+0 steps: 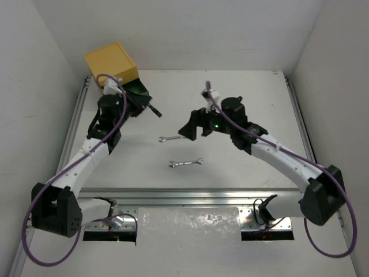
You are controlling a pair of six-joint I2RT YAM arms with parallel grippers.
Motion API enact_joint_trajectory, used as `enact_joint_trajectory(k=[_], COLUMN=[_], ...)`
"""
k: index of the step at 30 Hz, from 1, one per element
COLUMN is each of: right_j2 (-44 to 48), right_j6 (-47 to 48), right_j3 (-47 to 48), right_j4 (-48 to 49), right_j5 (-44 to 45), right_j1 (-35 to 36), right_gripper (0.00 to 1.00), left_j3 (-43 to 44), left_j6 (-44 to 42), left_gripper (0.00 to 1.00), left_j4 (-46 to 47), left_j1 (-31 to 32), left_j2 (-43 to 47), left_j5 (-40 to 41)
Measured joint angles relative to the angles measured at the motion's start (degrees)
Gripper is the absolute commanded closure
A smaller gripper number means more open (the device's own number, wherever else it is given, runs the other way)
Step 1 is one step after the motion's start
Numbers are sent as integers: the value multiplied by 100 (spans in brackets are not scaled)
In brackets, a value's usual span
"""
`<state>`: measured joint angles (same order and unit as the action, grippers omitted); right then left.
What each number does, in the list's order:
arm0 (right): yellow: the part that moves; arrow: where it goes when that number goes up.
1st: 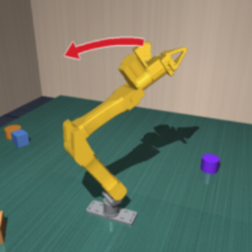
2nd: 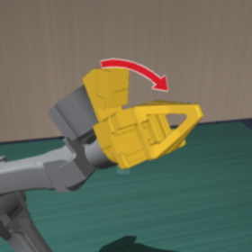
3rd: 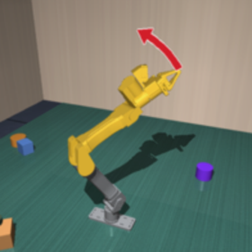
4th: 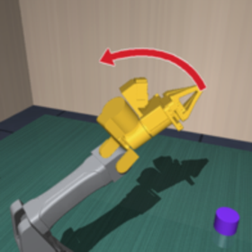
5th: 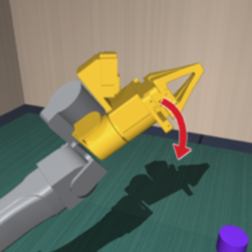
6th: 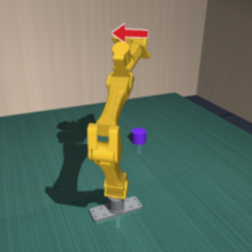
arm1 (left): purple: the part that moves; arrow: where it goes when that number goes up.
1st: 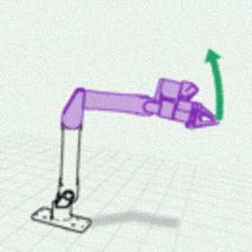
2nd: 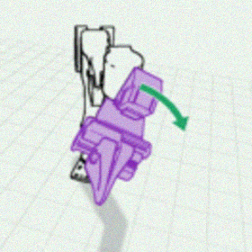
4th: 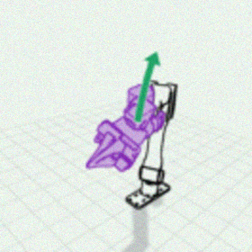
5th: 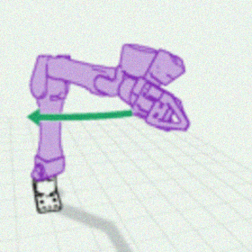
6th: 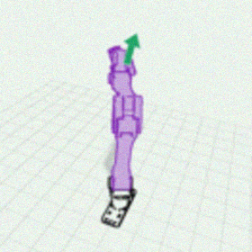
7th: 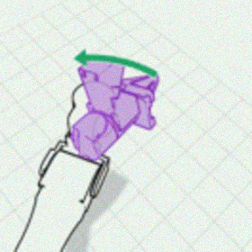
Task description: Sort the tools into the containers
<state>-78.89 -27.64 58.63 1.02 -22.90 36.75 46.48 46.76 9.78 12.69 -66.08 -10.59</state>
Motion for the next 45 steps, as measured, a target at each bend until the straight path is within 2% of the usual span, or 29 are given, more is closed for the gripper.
enact_joint_trajectory(k=[3,6,12,18,22,28,30,31,33,34,37,41,45], right_j2=[603,1001,1355,1438,1438,1436,1436,1436,1436,1436,1436,1462,1515], right_j6=[-109,-98,-85,-70,-15,76,109,125,164,184,221,264,304], right_j3=[-487,-743,-1067,-1451,-1565,-1576,-1576,-1576,-1576,-1576,-1576,-1576,-1576], right_j4=[-138,-350,-496,-557,-584,-584,-586,-588,-601,-612,-627,-636,-675], right_j5=[420,621,632,590,573,535,507,492,470,459,442,463,481], right_j1=[-437,-505,-468,-470,-470,-470,-470,-470,-470,-470,-470,-470,-470], right_gripper=[1,1,1,1,1,1,1,1,1,1,1,1,1], left_j3=[599,833,1080,1440,1596,1917,1917,1917,1917,1917,1917,1941,2238], left_j6=[70,555,2028,2885,3069,3130,3150,3147,3115,3106,3032,2739,2039], left_gripper=[100,100,100,93,91,81,68,58,48,39,28,21,10], left_j4=[-162,-264,-411,-442,-348,-118,-96,-85,-22,17,107,319,160], left_j1=[-546,-1003,-1207,-1204,-1204,-1204,-1204,-1204,-1207,-1207,-1220,-1226,-1224], left_j2=[-479,-955,-2020,-2579,-2629,-2957,-3064,-3119,-3235,-3281,-3348,-3276,-3008], left_j5=[833,1578,2745,3418,3744,3869,3871,3869,3856,3849,3773,3571,3211])
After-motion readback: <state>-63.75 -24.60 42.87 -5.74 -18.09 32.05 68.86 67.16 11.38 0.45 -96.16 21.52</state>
